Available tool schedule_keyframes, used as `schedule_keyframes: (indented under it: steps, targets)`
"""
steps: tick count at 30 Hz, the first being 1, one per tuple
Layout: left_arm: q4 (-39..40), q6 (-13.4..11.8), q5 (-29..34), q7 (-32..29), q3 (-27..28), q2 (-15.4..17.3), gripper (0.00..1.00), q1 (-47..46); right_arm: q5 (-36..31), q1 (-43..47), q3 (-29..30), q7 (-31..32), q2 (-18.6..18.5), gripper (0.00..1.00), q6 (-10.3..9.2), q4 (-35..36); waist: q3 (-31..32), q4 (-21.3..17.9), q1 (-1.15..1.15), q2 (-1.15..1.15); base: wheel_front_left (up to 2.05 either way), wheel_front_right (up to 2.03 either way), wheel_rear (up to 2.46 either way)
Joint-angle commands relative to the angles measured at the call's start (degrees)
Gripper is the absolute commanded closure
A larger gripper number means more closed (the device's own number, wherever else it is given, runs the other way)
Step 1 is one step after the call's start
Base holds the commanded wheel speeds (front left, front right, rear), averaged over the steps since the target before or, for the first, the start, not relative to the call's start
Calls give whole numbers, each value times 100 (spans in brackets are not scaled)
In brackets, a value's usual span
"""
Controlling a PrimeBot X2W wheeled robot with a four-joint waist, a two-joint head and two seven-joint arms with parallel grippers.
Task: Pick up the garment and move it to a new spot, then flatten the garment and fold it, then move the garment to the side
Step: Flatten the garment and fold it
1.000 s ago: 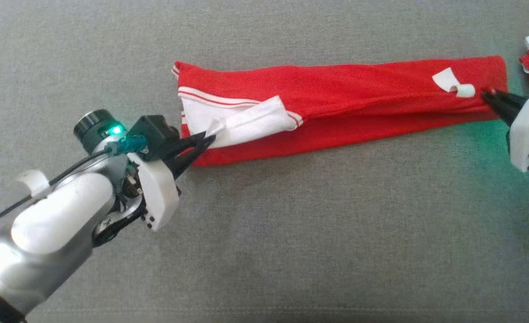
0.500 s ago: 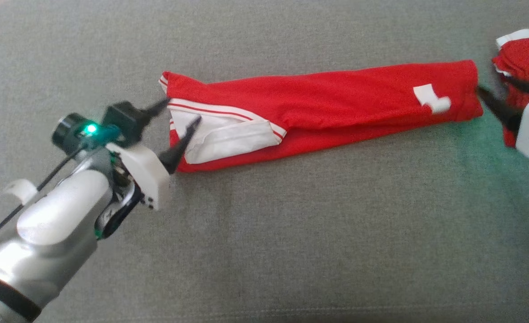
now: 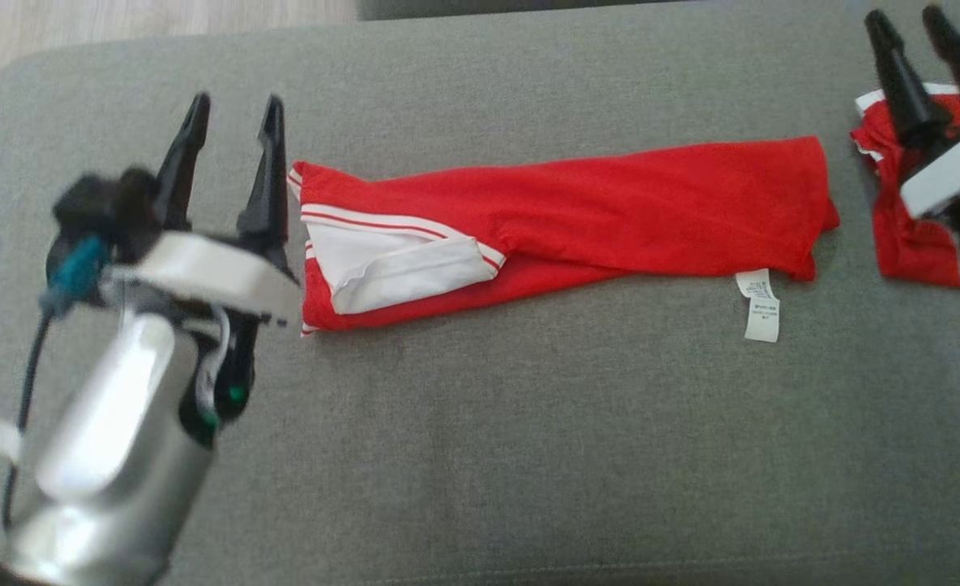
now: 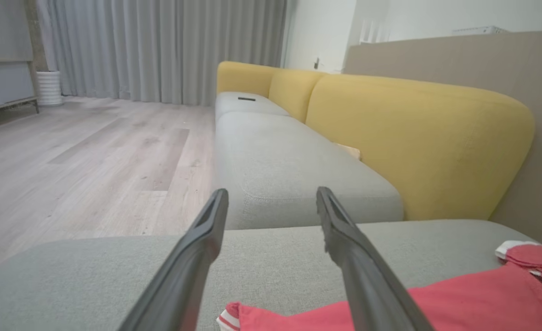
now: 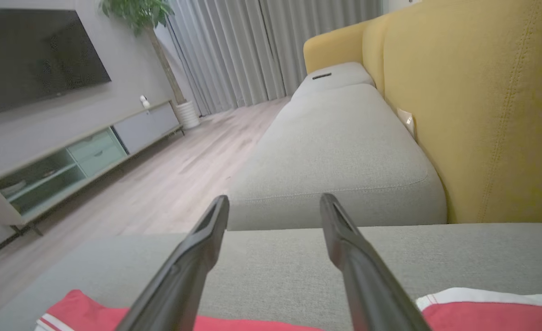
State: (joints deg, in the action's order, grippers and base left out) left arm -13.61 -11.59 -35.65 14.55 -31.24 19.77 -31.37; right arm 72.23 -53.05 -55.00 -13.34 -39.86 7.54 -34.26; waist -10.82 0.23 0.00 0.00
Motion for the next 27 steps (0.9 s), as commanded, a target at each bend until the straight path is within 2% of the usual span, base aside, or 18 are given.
schedule_keyframes:
  steps: [1, 3, 8, 11, 14, 19, 27]
  targets:
    - [278, -4, 210, 43, 487, 22, 0, 80, -79, 243, 170, -113, 17, 0, -5, 65, 50, -18, 0, 0, 0, 0, 0]
    - [476, 97, 527, 43, 874, -221, 0, 456, -265, 429, 459, -155, 200, 0, -5, 93, 96, -29, 0, 0, 0, 0, 0]
    - [791, 564, 1163, 44, 1736, -861, 0, 1296, -1279, 1217, 1851, -163, 836, 0, -5, 258, 201, -63, 0, 0, 0, 0, 0]
    - [808, 909, 1516, 44, 2084, -1190, 0, 1704, -1952, 1855, 2586, -164, 1311, 0, -5, 361, 263, -72, 0, 0, 0, 0, 0]
    - [754, 1184, 1809, 44, 2325, -1409, 0, 1953, -2547, 2399, 3078, -164, 1743, 0, -5, 466, 283, -77, 0, 0, 0, 0, 0]
    - [728, 1537, 2079, 44, 2575, -1603, 0, 2013, -3171, 2773, 3519, -165, 2137, 0, -5, 564, 195, -48, 0, 0, 0, 0, 0]
    - [701, 1755, 2278, 44, 2585, -1681, 0, 1790, -3861, 2464, 4095, 83, 2260, 0, -5, -50, -157, 111, 0, 0, 0, 0, 0]
